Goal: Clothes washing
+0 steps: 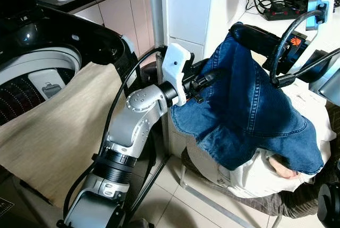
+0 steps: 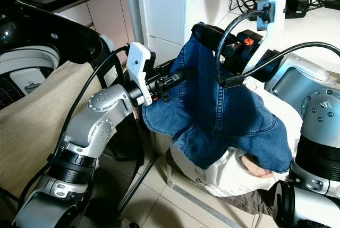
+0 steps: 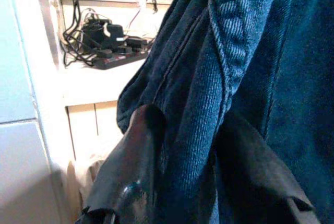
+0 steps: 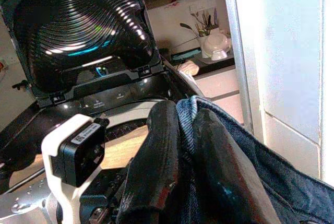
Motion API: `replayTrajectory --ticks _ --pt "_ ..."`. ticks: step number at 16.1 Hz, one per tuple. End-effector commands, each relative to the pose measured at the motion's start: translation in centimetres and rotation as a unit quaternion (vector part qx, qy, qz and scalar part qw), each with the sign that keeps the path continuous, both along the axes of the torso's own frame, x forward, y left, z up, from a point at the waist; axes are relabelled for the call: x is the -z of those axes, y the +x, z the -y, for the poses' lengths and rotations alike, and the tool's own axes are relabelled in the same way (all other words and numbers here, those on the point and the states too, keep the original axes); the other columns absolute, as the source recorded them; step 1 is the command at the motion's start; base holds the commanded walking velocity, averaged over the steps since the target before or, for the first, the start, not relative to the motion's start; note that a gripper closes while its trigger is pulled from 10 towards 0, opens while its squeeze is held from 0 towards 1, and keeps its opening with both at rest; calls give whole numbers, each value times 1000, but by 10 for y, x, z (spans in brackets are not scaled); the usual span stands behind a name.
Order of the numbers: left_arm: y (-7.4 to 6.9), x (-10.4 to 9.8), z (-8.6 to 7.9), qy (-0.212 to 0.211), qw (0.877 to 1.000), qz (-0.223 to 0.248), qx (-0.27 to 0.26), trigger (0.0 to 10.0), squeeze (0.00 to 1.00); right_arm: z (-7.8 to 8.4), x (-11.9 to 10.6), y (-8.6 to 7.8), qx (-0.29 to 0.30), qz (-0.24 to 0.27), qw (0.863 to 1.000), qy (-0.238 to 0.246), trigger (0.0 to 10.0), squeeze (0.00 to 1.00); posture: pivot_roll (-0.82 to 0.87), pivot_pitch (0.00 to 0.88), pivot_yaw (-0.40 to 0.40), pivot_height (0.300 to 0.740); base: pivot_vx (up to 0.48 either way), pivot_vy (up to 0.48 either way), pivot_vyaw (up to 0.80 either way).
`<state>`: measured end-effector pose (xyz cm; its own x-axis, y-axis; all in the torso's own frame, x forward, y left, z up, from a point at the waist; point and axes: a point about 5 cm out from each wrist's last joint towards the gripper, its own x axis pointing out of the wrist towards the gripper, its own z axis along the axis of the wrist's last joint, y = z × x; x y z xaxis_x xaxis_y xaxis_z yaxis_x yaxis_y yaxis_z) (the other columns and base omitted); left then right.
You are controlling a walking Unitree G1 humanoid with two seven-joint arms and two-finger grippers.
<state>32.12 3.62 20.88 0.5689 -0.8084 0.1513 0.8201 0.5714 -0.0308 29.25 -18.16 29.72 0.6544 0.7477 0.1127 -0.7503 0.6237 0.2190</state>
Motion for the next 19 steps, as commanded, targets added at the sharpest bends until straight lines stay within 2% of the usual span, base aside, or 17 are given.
replayTrajectory --ticks 1,2,8,9,10,11,12,15,16,17,18,19 --pt "1 0 -8 -4 1000 2 -18 0 0 -6 -9 -2 -16 22 1000 6 157 0 -119 0 44 740 0 0 0" --pt "0 1 -10 -7 1000 -1 -20 0 0 -7 -9 -2 -19 22 1000 7 39 0 -118 0 42 740 0 0 0" --pt "0 0 -15 -23 999 3 -30 0 0 -11 -12 0 -27 26 999 14 745 0 -123 0 31 740 0 0 0" --pt "1 0 -16 -24 999 5 -35 0 0 -11 -12 0 -27 27 999 13 1373 0 -123 0 30 740 0 0 0" --pt "2 -1 -17 -31 999 5 -43 0 0 -11 -12 -1 -28 27 999 13 4275 0 -124 0 29 740 0 0 0" --pt "3 -3 -19 -39 998 8 -53 0 0 -11 -12 -1 -27 26 999 11 4863 0 -124 0 28 740 0 0 0" --pt "6 -7 -22 -51 996 9 -69 0 0 -10 -11 -1 -29 19 999 20 10000 1000 -123 0 27 740 0 0 0" --pt "15 -19 -36 -61 991 31 -115 0 0 -3 -7 1 0 9 1000 28 10000 1000 -122 0 28 740 0 0 0" --pt "21 -33 -50 -61 987 58 -138 0 0 3 -6 1 29 12 999 13 10000 1000 -122 0 28 740 0 0 0" --pt "28 -53 -70 -51 979 96 -170 0 0 6 -4 -1 43 14 999 -1 10000 0 -124 0 35 740 0 0 0" --pt "30 -58 -75 -48 977 106 -179 0 0 7 -4 -1 44 14 999 -4 10000 0 -124 0 35 740 0 0 0" --pt "40 -101 -112 -41 950 173 -256 0 0 6 -6 -6 41 26 999 -9 10000 0 -124 0 35 740 0 0 0"
